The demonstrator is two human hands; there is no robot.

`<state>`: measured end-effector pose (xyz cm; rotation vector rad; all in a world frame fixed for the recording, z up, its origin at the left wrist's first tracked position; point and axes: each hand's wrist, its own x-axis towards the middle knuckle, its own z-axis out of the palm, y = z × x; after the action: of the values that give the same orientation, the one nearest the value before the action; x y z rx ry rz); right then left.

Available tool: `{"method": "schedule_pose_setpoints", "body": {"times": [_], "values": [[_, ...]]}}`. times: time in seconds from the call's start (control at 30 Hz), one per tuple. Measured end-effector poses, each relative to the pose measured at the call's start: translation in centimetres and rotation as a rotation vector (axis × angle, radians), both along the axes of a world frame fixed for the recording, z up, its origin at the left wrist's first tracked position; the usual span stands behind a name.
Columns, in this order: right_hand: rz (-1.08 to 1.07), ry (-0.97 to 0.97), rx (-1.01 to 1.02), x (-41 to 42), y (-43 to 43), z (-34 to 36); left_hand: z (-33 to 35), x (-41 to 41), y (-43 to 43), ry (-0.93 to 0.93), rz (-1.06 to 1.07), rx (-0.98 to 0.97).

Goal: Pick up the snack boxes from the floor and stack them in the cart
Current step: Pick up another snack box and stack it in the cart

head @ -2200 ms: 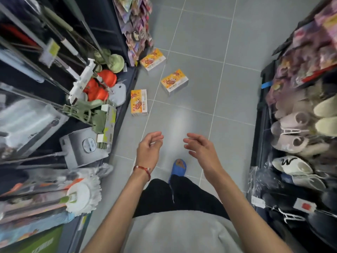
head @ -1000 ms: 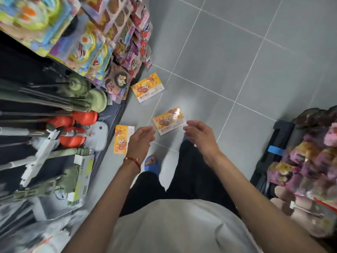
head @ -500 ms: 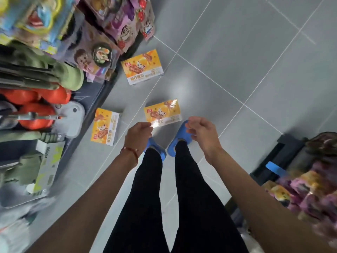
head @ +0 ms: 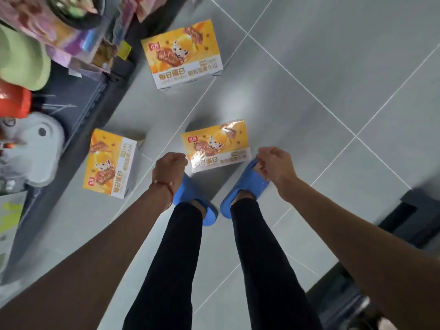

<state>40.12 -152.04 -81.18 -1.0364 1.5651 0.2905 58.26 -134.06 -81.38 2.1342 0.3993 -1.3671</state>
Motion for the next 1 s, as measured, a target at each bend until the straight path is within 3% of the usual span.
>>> {"method": "schedule_pose_setpoints", "body": {"times": [0.3,0.43,0.53,0.67,0.83,1.0], "values": [[0.158,0.045,-0.067,1.5,-1.9,-14.6,-14.3,-0.2,-1.5,-0.058,0.067,0.058],[0.080,-0.007,-0.035,3.3,-2.0,-19.8,-21.2,-0.1,-2.2,-0.116,0.099,0.053],[0.058,-0.067,0.014,3.6,-1.4,-23.1,-24.5,-0.4,-2.3,-0.087,0.255,0.041],[0.090,-0.097,-0.073,4.2,-0.4,-24.4,-26.3,-1.1,-2.3,-0.085,0.448,0.000],[0.168,-0.095,-0.057,3.5,-0.7,-24.1,-26.6,-1.2,-2.4,-0.070,0.477,-0.021],[0.199,-0.090,-0.067,3.0,0.0,-20.5,-22.8,-1.0,-2.0,-0.040,0.489,-0.040]]}}
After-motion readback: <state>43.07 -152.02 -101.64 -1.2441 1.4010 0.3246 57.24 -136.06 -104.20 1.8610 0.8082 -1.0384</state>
